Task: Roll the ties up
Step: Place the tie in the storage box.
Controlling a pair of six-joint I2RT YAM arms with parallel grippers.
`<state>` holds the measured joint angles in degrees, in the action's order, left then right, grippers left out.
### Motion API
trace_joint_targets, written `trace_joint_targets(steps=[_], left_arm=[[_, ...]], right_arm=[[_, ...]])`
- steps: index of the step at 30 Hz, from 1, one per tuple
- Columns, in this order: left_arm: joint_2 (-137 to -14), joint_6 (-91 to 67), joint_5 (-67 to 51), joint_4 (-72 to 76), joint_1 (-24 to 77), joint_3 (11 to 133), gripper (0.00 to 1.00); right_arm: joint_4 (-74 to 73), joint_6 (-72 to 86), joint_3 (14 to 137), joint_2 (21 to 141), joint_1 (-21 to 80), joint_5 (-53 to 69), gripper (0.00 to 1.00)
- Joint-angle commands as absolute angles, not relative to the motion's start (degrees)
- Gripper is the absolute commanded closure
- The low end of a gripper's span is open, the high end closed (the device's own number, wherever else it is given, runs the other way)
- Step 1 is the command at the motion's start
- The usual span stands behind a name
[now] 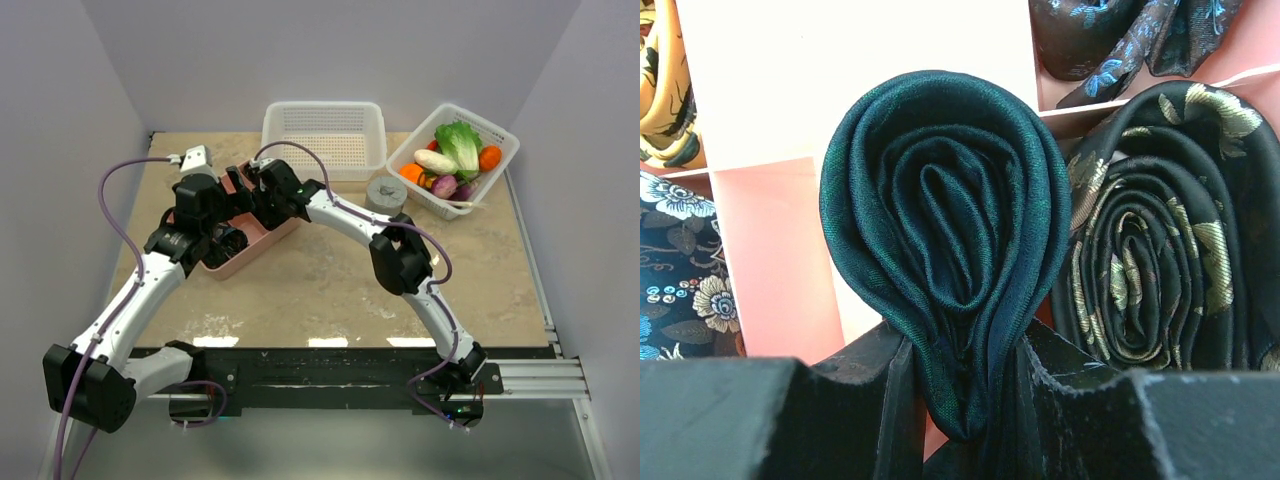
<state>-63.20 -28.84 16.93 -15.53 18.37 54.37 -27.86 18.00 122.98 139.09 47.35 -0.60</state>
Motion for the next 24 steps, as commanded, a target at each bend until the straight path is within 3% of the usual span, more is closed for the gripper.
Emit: trace_joint_targets(steps=[1, 2, 5, 8, 15, 24], left_arm=[[-63.8, -27.6, 17.6, -14.1, 17.7, 53.6, 0.0], [-63.9, -27.5, 17.6, -14.1, 17.7, 53.7, 0.0], [-64.2, -27.5, 17.6, -13.8, 17.6, 53.6, 0.0], [-64.7, -27.6, 17.2, -13.5, 17.6, 53.8, 0.0], [-65.0, -27.7, 17.1, -13.6, 17.5, 54.5, 0.0], [-65.0, -27.6, 16.9, -13.9, 17.4, 54.4, 0.0]], right_arm=[[-30.1, 16.8, 121.4, 136.8, 48.6, -2.5, 0.94], [-30.1, 16.2, 120.9, 135.3, 48.7, -3.0, 0.92], [-30.8, 15.7, 120.7, 133.4, 48.6, -3.5, 0.65], [-30.9, 15.6, 120.2, 131.2, 48.7, -3.6, 0.48], [-30.5, 15.6, 120.0, 128.8, 48.9, -2.7, 0.25], [-29.7, 15.6, 120.1, 128.4, 48.9, -4.7, 0.28]])
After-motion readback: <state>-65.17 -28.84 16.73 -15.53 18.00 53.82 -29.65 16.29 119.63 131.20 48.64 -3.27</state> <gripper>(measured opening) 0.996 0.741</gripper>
